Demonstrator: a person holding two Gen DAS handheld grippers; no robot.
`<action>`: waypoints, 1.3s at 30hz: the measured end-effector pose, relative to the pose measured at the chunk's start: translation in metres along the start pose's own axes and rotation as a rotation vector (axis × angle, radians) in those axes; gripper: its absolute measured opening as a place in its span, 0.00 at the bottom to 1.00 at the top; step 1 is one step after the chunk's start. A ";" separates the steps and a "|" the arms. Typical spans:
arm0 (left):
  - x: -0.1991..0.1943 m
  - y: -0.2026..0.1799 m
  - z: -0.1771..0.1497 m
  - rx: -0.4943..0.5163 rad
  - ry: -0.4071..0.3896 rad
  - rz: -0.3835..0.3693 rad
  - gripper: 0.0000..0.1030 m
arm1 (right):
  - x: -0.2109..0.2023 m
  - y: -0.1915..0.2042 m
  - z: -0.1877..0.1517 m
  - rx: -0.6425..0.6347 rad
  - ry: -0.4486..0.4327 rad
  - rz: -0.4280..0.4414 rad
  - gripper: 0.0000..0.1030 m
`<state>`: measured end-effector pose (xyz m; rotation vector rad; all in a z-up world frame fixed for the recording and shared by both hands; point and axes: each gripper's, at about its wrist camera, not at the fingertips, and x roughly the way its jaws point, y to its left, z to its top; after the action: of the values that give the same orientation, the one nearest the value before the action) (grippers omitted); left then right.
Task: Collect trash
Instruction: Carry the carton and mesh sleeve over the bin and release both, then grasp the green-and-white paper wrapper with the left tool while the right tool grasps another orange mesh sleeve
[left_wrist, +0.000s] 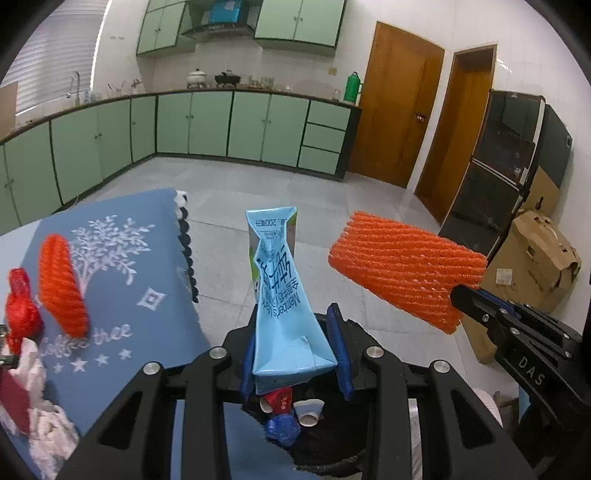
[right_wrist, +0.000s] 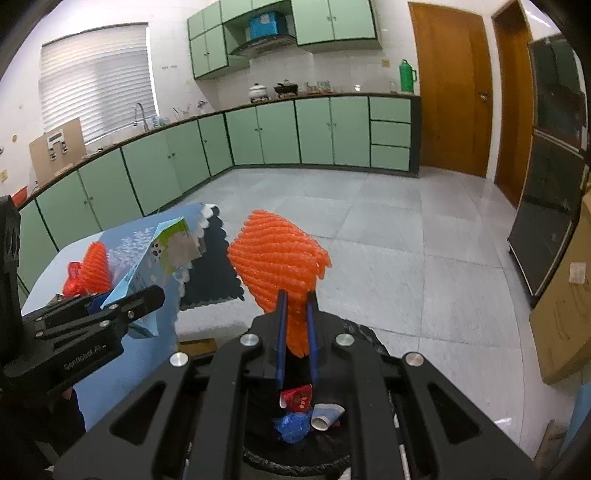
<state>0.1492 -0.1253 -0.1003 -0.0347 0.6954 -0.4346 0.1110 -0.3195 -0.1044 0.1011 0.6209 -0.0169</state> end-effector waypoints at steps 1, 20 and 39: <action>0.003 -0.001 -0.001 0.000 0.007 -0.003 0.33 | 0.002 -0.003 -0.002 0.007 0.008 -0.004 0.09; 0.044 -0.014 -0.005 0.022 0.113 -0.049 0.51 | 0.042 -0.030 -0.023 0.079 0.136 -0.075 0.32; -0.052 0.051 0.012 -0.009 -0.072 0.130 0.84 | 0.006 0.010 0.005 0.099 -0.022 -0.002 0.92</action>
<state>0.1406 -0.0593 -0.0679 -0.0139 0.6252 -0.3043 0.1193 -0.3097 -0.1023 0.1961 0.5981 -0.0506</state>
